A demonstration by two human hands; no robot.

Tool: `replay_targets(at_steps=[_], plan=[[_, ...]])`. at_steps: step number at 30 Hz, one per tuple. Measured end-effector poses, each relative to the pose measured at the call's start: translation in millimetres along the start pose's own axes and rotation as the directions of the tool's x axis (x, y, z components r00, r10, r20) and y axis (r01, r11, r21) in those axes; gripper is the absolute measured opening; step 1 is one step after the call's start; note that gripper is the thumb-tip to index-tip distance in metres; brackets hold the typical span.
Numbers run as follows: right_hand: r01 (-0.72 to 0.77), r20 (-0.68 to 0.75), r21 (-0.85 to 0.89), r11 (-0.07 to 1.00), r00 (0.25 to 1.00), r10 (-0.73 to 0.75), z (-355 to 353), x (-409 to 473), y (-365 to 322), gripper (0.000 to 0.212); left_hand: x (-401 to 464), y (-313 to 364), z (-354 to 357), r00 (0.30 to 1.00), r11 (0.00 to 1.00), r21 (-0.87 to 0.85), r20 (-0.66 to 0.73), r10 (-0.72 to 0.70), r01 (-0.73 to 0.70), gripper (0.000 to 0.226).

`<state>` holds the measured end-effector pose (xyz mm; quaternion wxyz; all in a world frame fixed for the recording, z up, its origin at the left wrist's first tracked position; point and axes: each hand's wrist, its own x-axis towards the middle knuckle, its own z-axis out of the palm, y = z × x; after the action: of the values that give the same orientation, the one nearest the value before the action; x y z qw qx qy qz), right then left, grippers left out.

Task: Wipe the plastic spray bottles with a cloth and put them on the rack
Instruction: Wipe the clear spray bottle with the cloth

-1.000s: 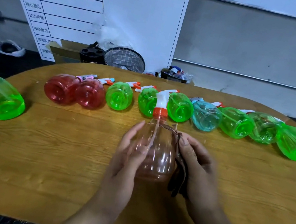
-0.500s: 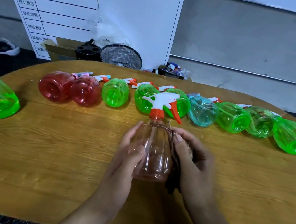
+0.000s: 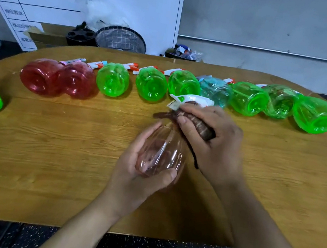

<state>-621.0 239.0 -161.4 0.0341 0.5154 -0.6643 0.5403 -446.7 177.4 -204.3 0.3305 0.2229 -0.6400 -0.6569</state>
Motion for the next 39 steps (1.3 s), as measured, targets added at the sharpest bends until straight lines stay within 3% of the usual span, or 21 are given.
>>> replay_targets(at_steps=[5,11,13,16,17,21,22,26,27,32,37,39], plan=[[-0.110,-0.210,-0.175,0.978,0.975,0.072,-15.9,7.7,19.1,0.029,-1.1,-6.1,1.7,0.999,1.000,-0.012,0.041,-0.010,0.010,0.093],[0.050,0.118,0.016,0.999,0.992,-0.051,-11.3,4.5,7.8,0.022,-0.5,-9.2,4.5,1.000,0.999,-0.036,-0.002,-0.008,0.008,0.089],[0.008,0.053,-0.050,0.999,0.999,-0.006,-9.7,5.3,10.1,0.023,-1.0,-9.8,3.7,1.000,1.000,-0.029,0.010,-0.011,0.012,0.091],[-0.095,-0.157,-0.178,0.979,0.985,0.067,-12.6,6.3,16.2,0.025,-1.5,-11.1,2.5,0.999,1.000,0.003,0.036,-0.023,0.023,0.094],[-0.098,-0.158,-0.174,0.980,0.985,0.071,-13.7,7.0,16.0,0.024,-1.5,-11.6,2.6,0.999,1.000,0.002,0.034,-0.023,0.023,0.094],[-0.008,0.113,0.007,1.000,0.994,0.007,-13.4,8.2,6.4,0.022,-0.4,-10.6,3.6,1.000,0.999,-0.035,-0.001,-0.024,0.024,0.092],[-0.015,0.123,-0.005,1.000,0.992,0.015,-12.7,8.5,5.7,0.022,-0.3,-10.0,3.5,1.000,0.999,-0.036,0.004,-0.026,0.026,0.092],[-0.165,-0.150,-0.162,0.973,0.979,0.141,-11.3,7.1,9.9,0.024,-0.3,-11.4,1.5,0.998,0.999,-0.008,0.042,-0.038,0.039,0.094],[-0.163,-0.164,-0.161,0.973,0.977,0.137,-10.6,6.7,10.1,0.023,-0.3,-11.8,1.0,0.998,0.999,-0.005,0.040,-0.040,0.040,0.094],[-0.075,0.110,0.036,0.997,0.991,0.071,-6.8,5.3,0.7,0.023,-0.1,-10.1,0.2,0.999,0.999,-0.025,0.016,-0.034,0.035,0.091],[-0.218,-0.210,-0.111,0.970,0.959,0.191,-16.6,9.2,15.5,0.021,-0.5,-11.2,0.2,0.998,0.998,-0.011,0.023,-0.055,0.055,0.091],[-0.184,-0.151,-0.092,0.979,0.974,0.169,-15.1,8.1,14.2,0.021,-0.9,-10.9,0.7,0.998,0.998,-0.015,0.017,-0.053,0.053,0.091]])
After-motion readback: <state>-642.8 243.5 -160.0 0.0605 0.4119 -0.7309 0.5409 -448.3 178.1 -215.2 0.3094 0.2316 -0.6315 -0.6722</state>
